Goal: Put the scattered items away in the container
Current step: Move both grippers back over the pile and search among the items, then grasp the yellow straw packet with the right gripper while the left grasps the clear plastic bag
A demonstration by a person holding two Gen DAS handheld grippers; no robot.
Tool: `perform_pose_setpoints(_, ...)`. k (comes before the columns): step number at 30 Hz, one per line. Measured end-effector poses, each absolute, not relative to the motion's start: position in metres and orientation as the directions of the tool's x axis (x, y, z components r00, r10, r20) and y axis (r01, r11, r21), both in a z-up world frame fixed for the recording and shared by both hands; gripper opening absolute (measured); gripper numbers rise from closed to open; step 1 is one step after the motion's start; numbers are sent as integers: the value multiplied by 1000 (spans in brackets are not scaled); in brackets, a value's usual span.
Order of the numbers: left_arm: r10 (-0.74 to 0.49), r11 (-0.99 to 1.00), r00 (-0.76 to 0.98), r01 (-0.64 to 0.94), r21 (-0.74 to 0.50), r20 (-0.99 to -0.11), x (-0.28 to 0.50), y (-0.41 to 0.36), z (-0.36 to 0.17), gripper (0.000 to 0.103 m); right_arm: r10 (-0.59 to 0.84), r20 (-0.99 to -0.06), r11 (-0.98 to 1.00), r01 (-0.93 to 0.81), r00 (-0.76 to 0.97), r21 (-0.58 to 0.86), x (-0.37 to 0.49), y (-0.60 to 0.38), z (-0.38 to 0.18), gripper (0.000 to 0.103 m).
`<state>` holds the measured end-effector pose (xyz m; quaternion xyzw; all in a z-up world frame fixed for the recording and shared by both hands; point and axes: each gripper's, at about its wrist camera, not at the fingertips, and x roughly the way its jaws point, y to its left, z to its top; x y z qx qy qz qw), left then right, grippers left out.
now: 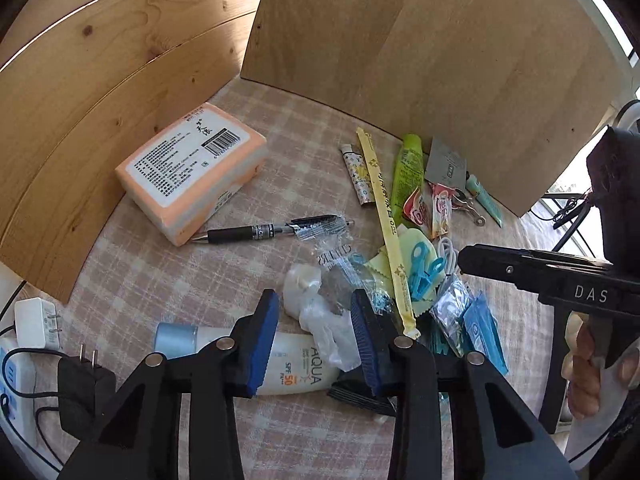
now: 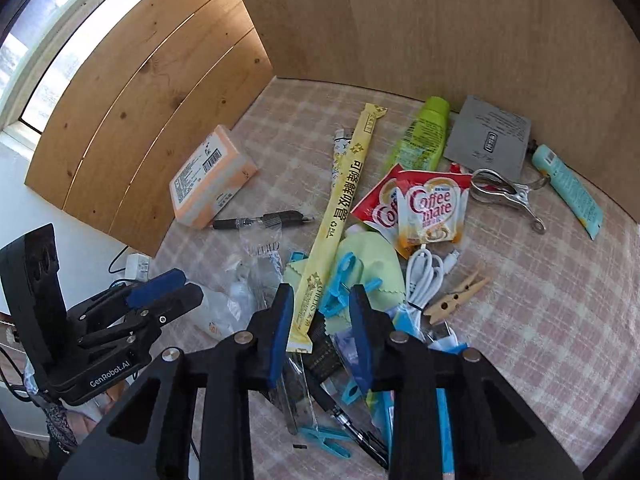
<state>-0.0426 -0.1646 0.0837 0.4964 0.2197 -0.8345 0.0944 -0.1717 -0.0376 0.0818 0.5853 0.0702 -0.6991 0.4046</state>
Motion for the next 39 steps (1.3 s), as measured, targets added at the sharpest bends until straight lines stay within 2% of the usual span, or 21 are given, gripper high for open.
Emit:
perform_pose_setpoints(5,69,-860,-468,420,-290,-881,-54,-170,65,26,-425,-905,-614,741,-20,272,-170,-92,73,28)
perform_pose_setpoints(8,69,-848,-453,442,-291,-889,-56,-176,56,26,-360,-931,-600,778,-56,185,-174,-119,60,28)
perform_pose_setpoints(12,82,-838,-448,452,-304,-890,-60,-178,49,26,-204,-965,-600,800,-167,-12,-181,-137,42,28)
perform_pose_setpoints(14,108,-847,-446,427,-317,-888,-63,-174,46,30,-170,-970,-598,801,-172,-37,-183,-135,36,29)
perform_pose_setpoints(16,121,-863,-429,399,-308,-895,-70,-166,44,28,-151,-975,-601,798,-163,-40,-185,-128,34,27)
perform_pose_setpoints(17,132,-869,-422,386,-310,-897,-73,-161,42,28,-145,-979,-609,792,-147,-29,-187,-123,32,21)
perform_pose_setpoints(20,189,-870,-427,344,-353,-884,-78,-144,41,28,-149,-979,-619,785,-141,-19,-187,-102,34,16)
perform_pose_setpoints(23,170,-901,-432,296,-317,-886,-80,-123,47,28,-166,-978,-640,768,-127,9,-188,-74,40,13)
perform_pose_setpoints(25,173,-911,-438,269,-313,-882,-80,-112,52,28,-178,-977,-651,759,-118,27,-187,-53,43,12)
perform_pose_setpoints(28,245,-903,-433,223,-367,-867,-81,-94,56,25,-198,-976,-672,737,-85,72,-184,-19,45,12)
perform_pose_setpoints(31,238,-934,-402,155,-322,-884,-81,-63,54,25,-199,-977,-691,718,-79,83,-179,15,42,13)
perform_pose_setpoints(37,297,-944,-341,34,-327,-892,-72,-3,41,25,-216,-974,-755,645,-73,119,-175,94,43,12)
perform_pose_setpoints(39,347,-931,-309,3,-366,-886,-66,11,41,25,-196,-976,-778,622,-99,93,-175,120,45,11)
